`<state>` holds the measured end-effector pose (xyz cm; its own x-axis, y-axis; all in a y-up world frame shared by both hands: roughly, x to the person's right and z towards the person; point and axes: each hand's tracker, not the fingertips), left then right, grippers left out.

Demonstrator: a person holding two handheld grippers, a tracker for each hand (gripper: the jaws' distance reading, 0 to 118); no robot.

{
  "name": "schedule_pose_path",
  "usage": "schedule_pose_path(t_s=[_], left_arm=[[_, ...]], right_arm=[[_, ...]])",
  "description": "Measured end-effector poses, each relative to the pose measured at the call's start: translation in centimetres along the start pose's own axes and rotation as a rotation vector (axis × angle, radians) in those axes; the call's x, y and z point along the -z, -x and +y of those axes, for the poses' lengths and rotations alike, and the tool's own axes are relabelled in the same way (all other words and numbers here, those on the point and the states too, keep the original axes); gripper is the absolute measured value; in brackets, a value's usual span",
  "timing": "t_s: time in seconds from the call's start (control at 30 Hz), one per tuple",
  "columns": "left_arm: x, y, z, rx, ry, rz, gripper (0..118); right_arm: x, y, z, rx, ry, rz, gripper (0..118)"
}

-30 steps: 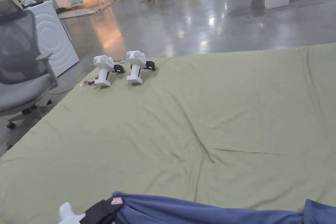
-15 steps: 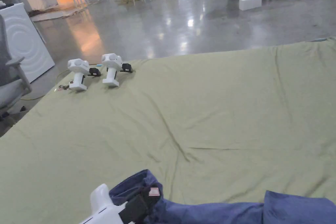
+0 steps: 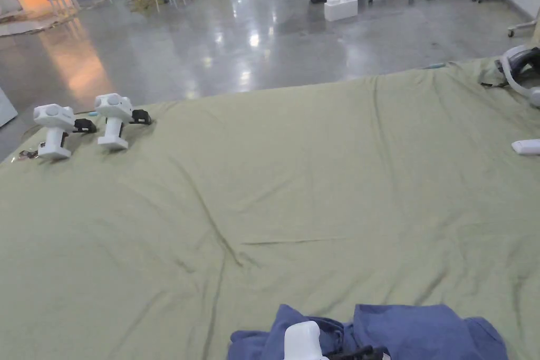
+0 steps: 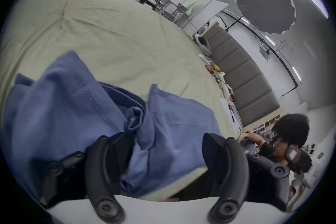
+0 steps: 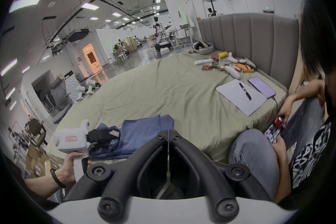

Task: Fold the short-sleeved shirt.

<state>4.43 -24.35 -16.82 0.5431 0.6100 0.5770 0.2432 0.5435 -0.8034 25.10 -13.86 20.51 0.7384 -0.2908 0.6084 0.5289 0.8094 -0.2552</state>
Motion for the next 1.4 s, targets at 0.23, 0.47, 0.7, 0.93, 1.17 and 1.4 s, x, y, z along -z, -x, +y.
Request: schedule_pose_path(t_s=[0.23,0.47,0.7,0.93,1.17,1.4], left_arm=[[-12.1,0.0,1.8,0.064,-0.306,0.042,66],[-7.9,9.6,3.1,-0.292,-0.275,0.009,3],[1.5,9.0,0.2,-0.221,0.047,-0.006,3],[-1.3,7.9,0.8,-0.183,-0.005,0.011,3],[-12.1,10.7,1.5,-0.217,-0.220,-0.046,107],[-9.7,18.8,-2.6,-0.629,-0.186,-0.075,100]], right_arm=[[0.8,0.1,0.1,0.019,0.007,0.028,3],[1.2,1.3,0.0,0.020,0.025,0.086,3],[0.5,1.6,-0.5,-0.015,0.043,0.061,3],[1.5,1.5,-0.5,0.012,0.082,0.077,3],[2.3,2.1,-0.1,0.039,0.068,0.126,3],[2.3,2.3,-0.4,0.021,0.082,0.133,3]])
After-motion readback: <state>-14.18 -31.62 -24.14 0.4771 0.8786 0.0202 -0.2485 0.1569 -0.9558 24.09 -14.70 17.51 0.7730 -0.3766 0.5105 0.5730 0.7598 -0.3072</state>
